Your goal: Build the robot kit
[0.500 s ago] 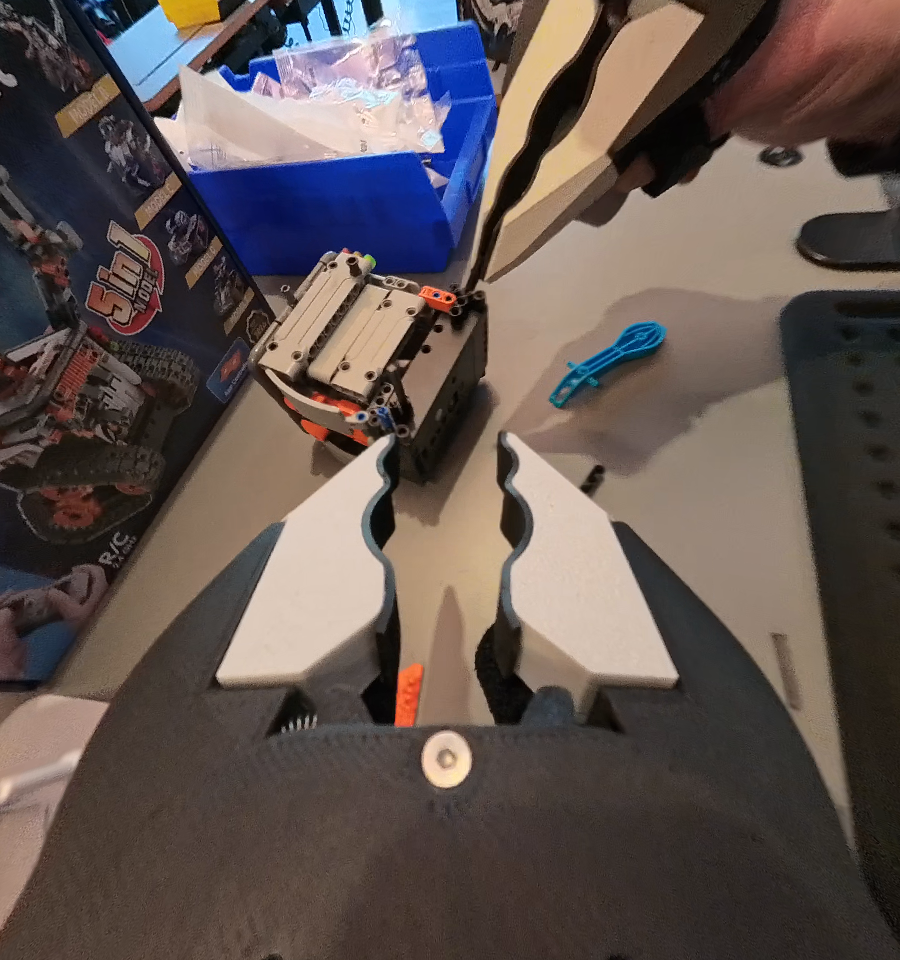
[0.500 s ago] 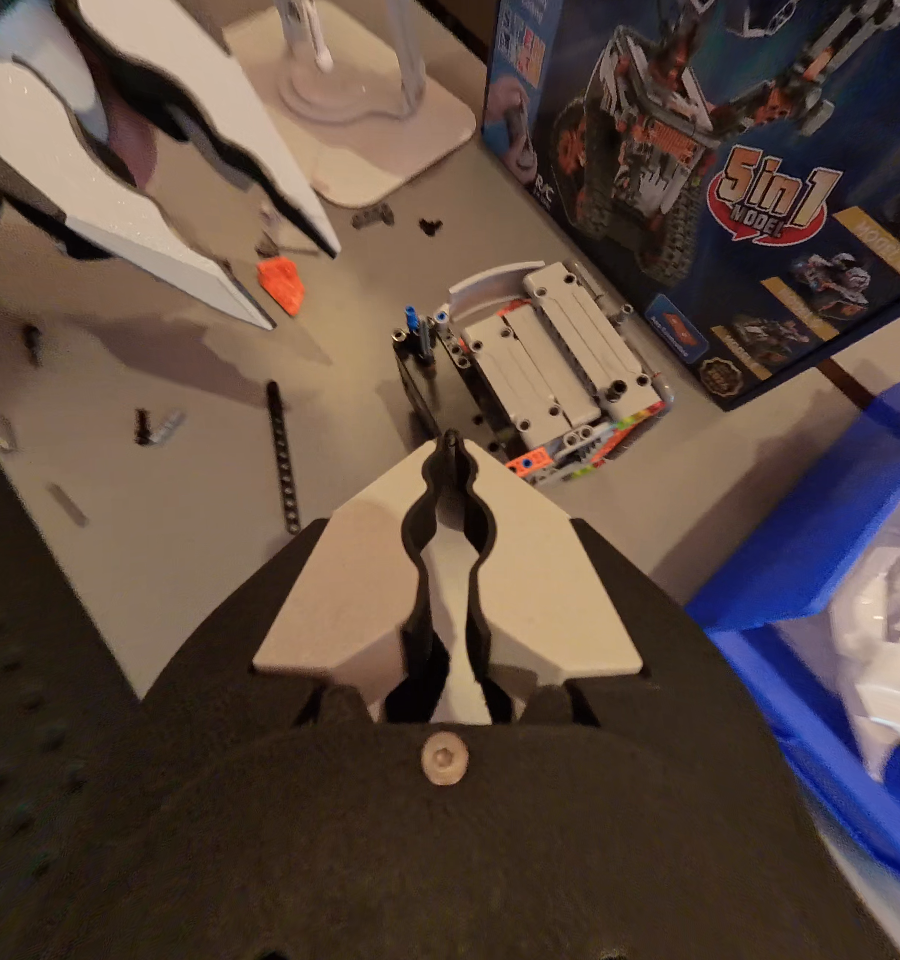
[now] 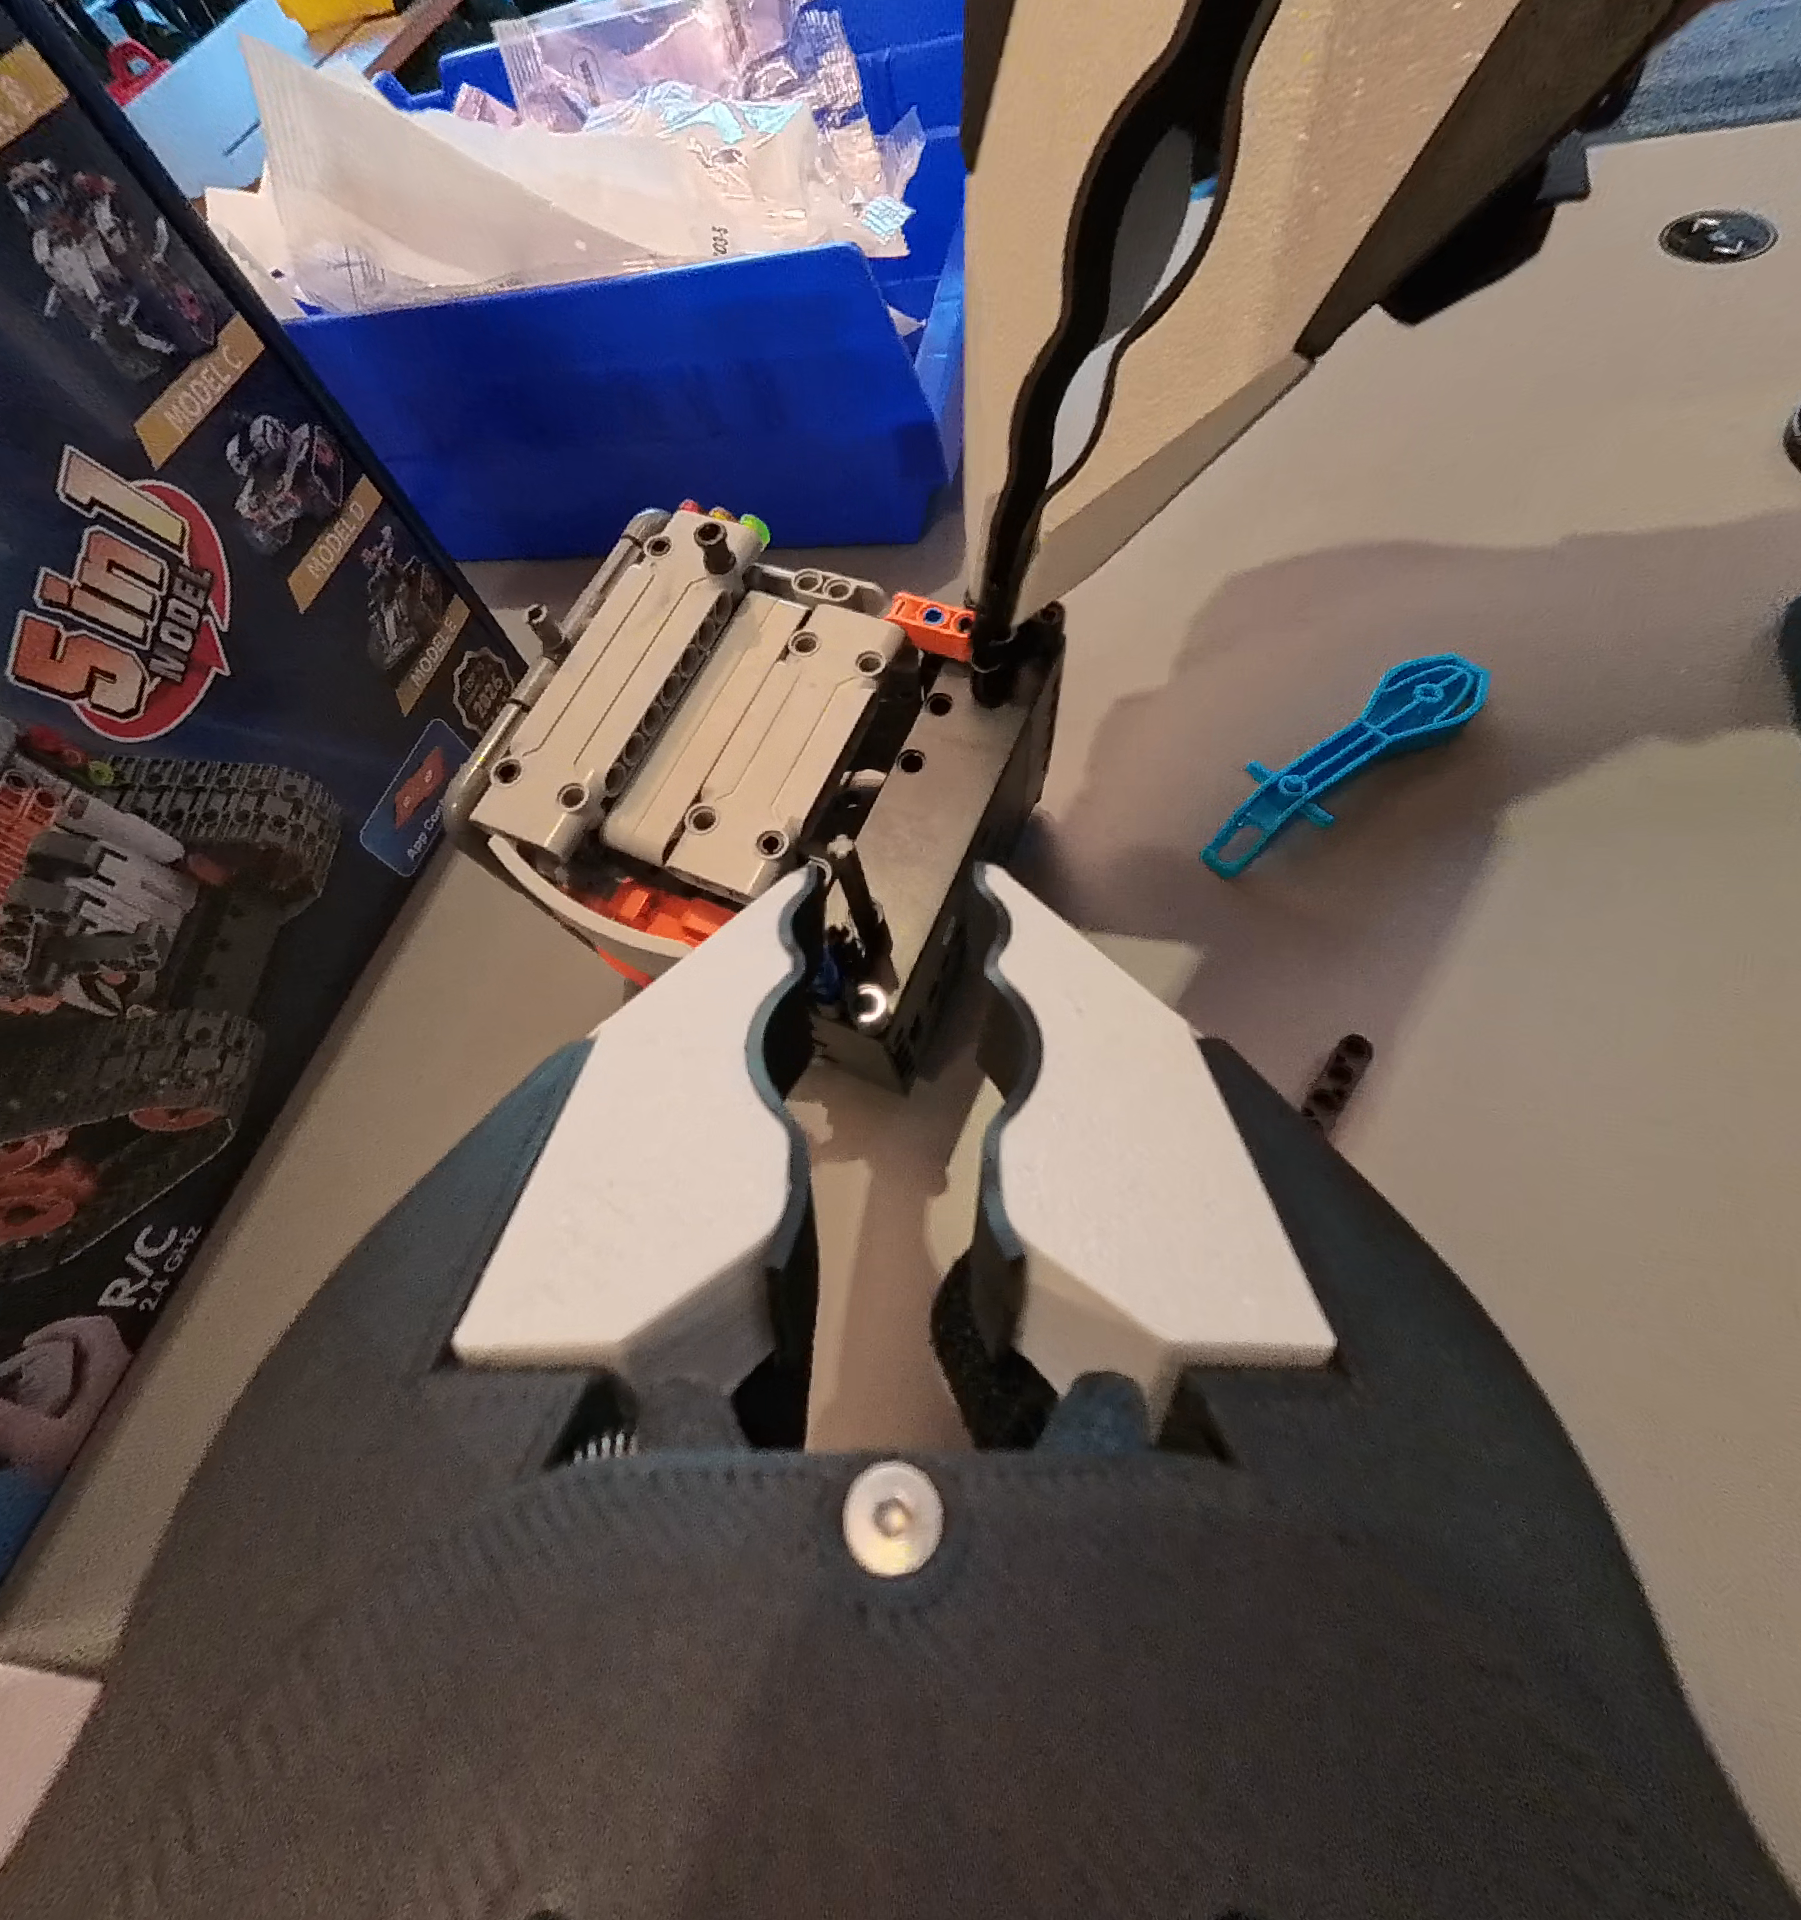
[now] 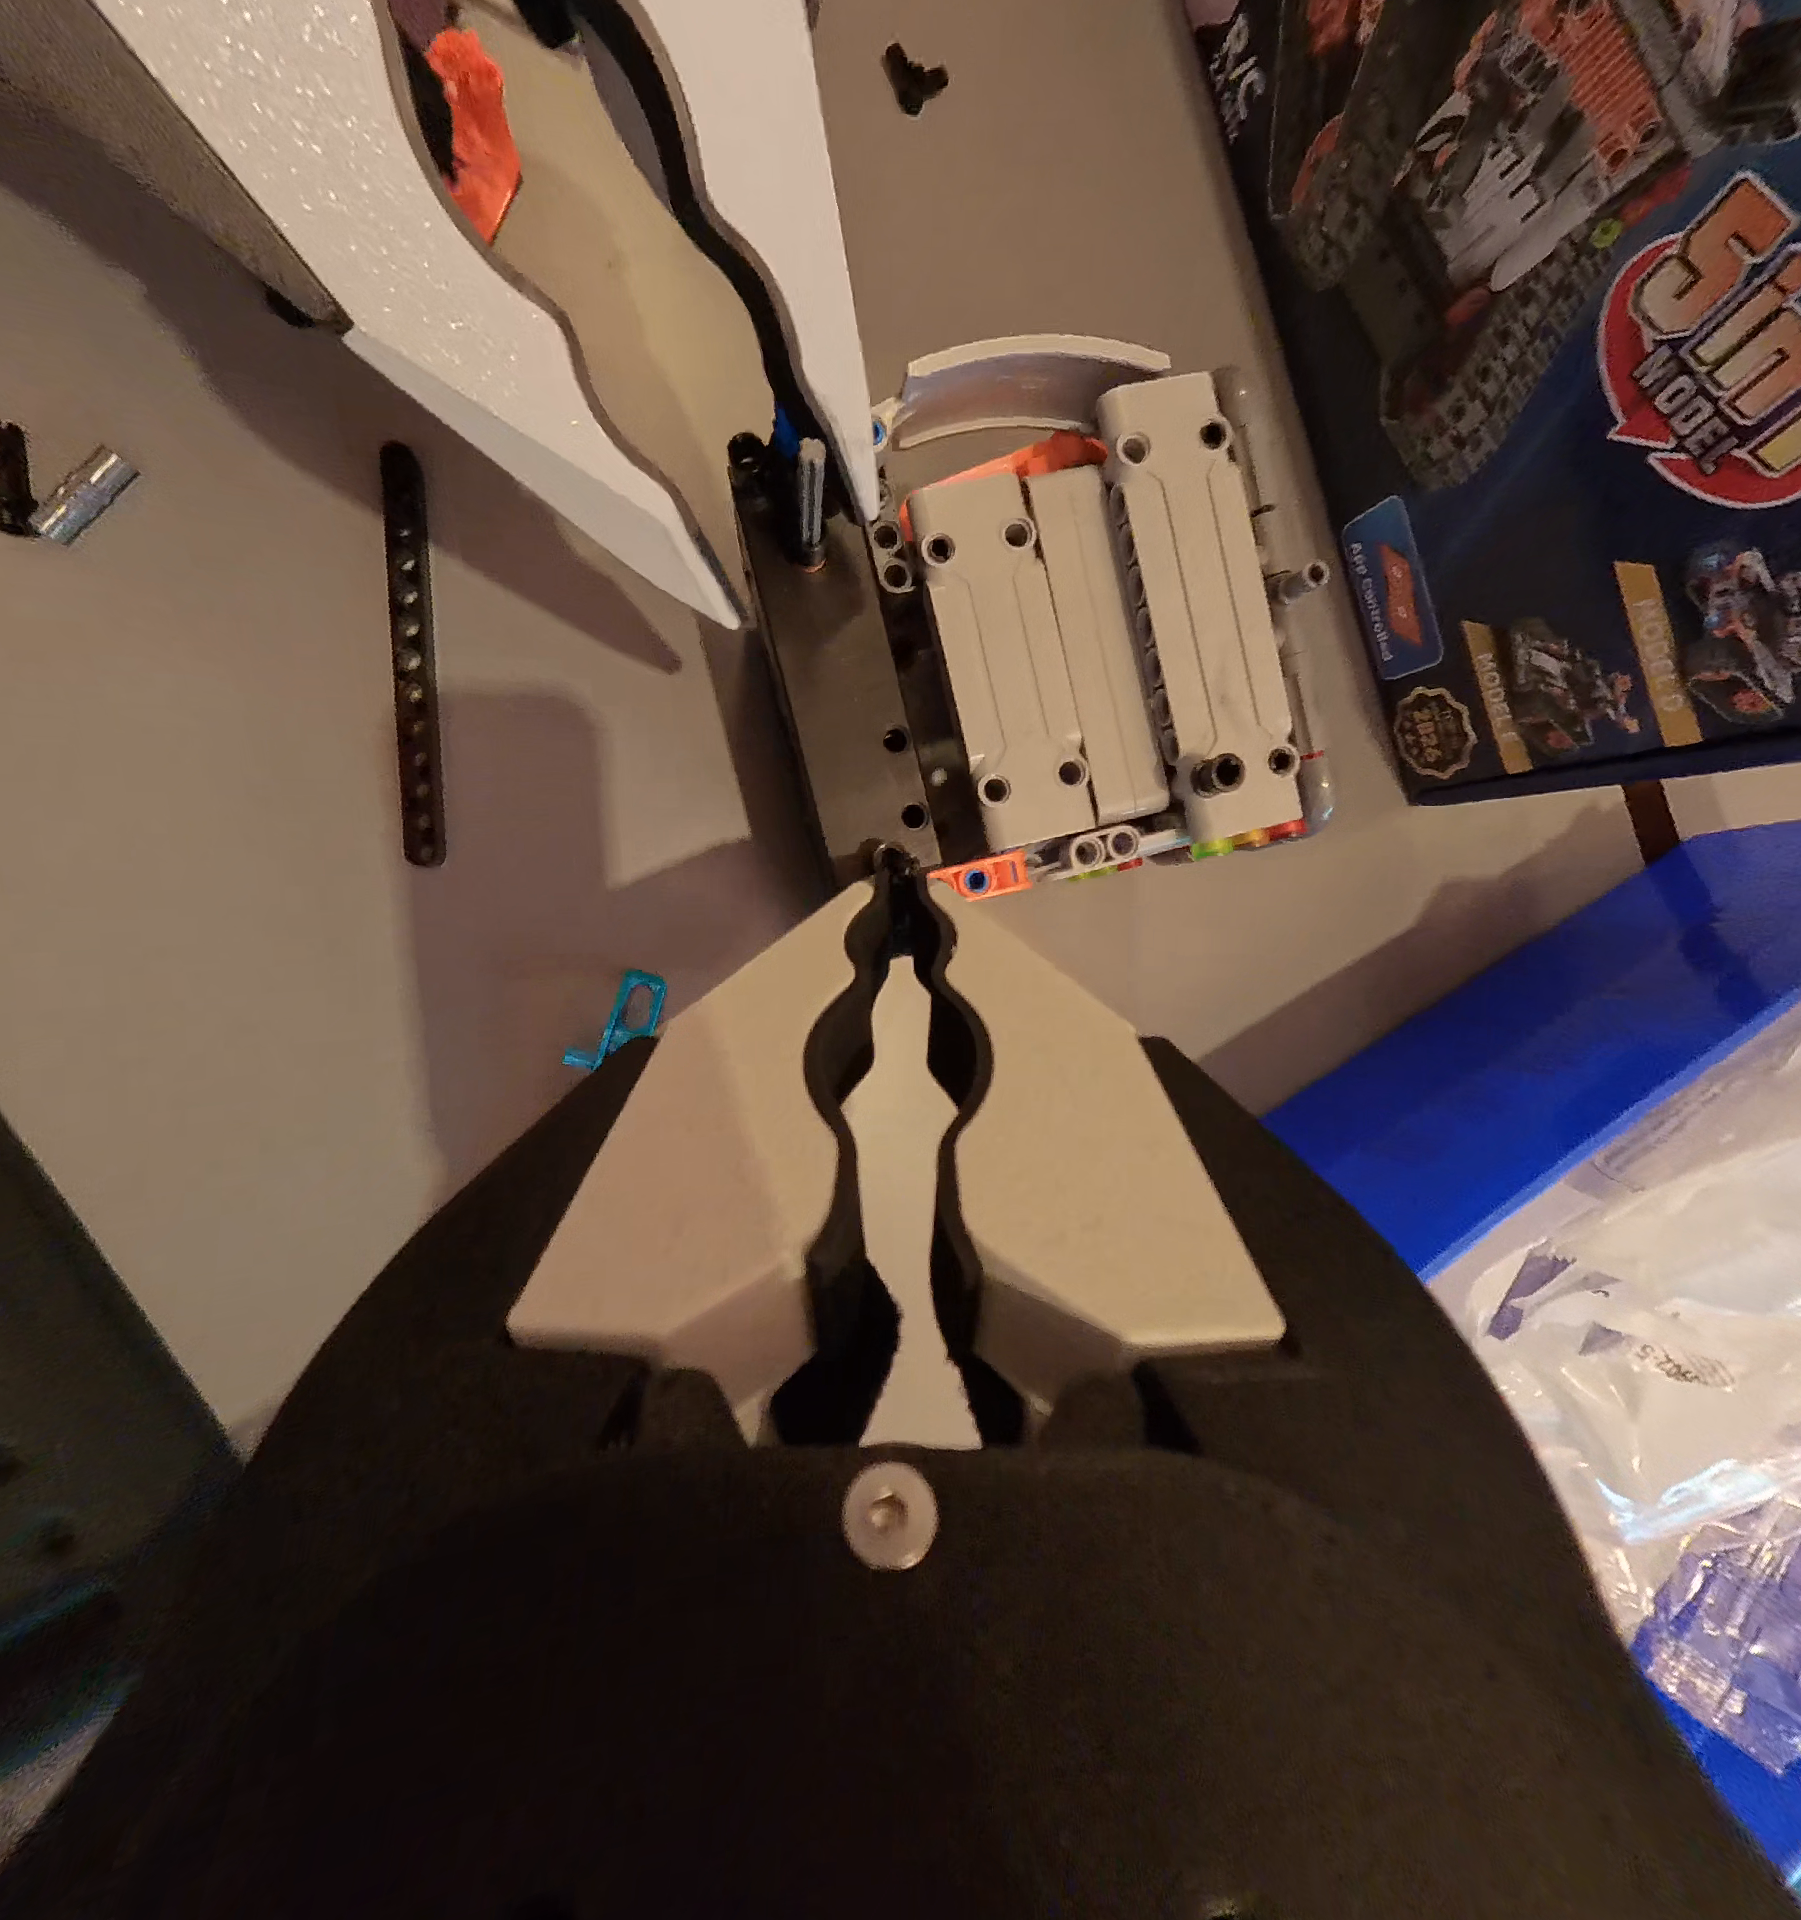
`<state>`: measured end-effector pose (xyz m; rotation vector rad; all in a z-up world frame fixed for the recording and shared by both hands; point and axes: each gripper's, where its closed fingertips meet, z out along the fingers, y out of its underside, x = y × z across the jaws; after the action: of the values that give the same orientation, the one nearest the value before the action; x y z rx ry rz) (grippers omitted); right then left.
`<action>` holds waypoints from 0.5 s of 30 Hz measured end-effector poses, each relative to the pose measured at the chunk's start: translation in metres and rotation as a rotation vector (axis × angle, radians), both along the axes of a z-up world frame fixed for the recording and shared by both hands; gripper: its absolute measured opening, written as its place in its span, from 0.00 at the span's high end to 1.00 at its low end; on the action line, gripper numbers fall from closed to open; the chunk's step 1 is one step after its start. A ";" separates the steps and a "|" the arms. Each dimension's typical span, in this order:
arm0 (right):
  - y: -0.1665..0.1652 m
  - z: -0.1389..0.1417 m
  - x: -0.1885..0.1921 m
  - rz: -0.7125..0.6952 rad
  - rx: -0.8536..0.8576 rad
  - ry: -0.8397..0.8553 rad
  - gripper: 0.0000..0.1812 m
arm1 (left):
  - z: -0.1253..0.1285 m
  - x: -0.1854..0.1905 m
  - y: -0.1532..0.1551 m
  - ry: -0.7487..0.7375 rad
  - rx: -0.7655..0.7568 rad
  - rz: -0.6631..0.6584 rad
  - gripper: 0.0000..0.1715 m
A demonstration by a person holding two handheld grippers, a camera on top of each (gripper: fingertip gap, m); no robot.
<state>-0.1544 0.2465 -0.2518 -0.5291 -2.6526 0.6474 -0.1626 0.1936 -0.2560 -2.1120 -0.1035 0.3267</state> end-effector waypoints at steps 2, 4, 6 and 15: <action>0.000 -0.001 0.000 0.018 0.033 -0.012 1.00 | -0.001 0.000 0.002 -0.002 0.002 -0.005 0.88; -0.001 -0.002 0.001 0.036 0.053 -0.034 1.00 | -0.003 0.000 0.003 0.002 -0.001 -0.011 0.89; 0.000 -0.002 0.001 0.051 0.079 -0.058 1.00 | -0.003 -0.001 0.004 0.004 0.010 -0.010 0.91; -0.001 -0.001 0.005 0.123 0.151 -0.101 1.00 | -0.008 -0.003 0.006 -0.005 0.015 -0.018 0.99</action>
<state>-0.1492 0.2450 -0.2523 -0.3665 -2.8181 0.4603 -0.1656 0.1994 -0.2644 -2.0982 -0.0895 0.3086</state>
